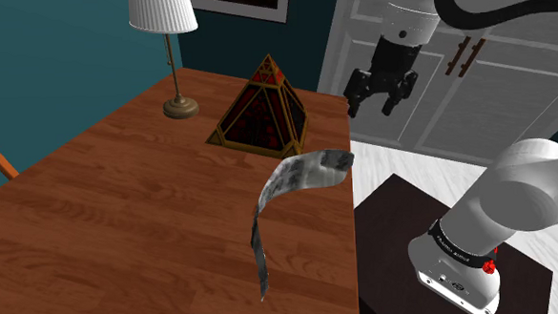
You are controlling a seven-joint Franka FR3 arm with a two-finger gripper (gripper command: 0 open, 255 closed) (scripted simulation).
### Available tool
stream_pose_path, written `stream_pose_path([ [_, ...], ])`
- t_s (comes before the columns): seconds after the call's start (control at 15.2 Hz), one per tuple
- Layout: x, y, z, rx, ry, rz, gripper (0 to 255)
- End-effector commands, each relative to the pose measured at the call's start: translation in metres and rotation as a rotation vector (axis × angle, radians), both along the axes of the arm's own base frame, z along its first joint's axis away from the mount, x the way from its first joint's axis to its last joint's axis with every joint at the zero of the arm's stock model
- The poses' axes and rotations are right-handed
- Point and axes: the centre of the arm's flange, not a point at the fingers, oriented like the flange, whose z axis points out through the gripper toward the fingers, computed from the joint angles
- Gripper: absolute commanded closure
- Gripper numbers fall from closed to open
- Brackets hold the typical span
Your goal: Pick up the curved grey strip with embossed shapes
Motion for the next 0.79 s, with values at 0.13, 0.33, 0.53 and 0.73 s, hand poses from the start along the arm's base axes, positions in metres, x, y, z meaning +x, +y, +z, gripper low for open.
stream_pose_path([
  [0.13,0.001,0.045,-0.027,0.0,-0.011,-0.151,0],
  [0.33,0.008,0.078,-0.049,-0.001,-0.019,-0.258,0],
  [0.53,0.018,0.11,-0.071,-0.002,-0.026,-0.366,0],
  [0.73,0.031,0.141,-0.093,-0.002,-0.033,-0.473,0],
])
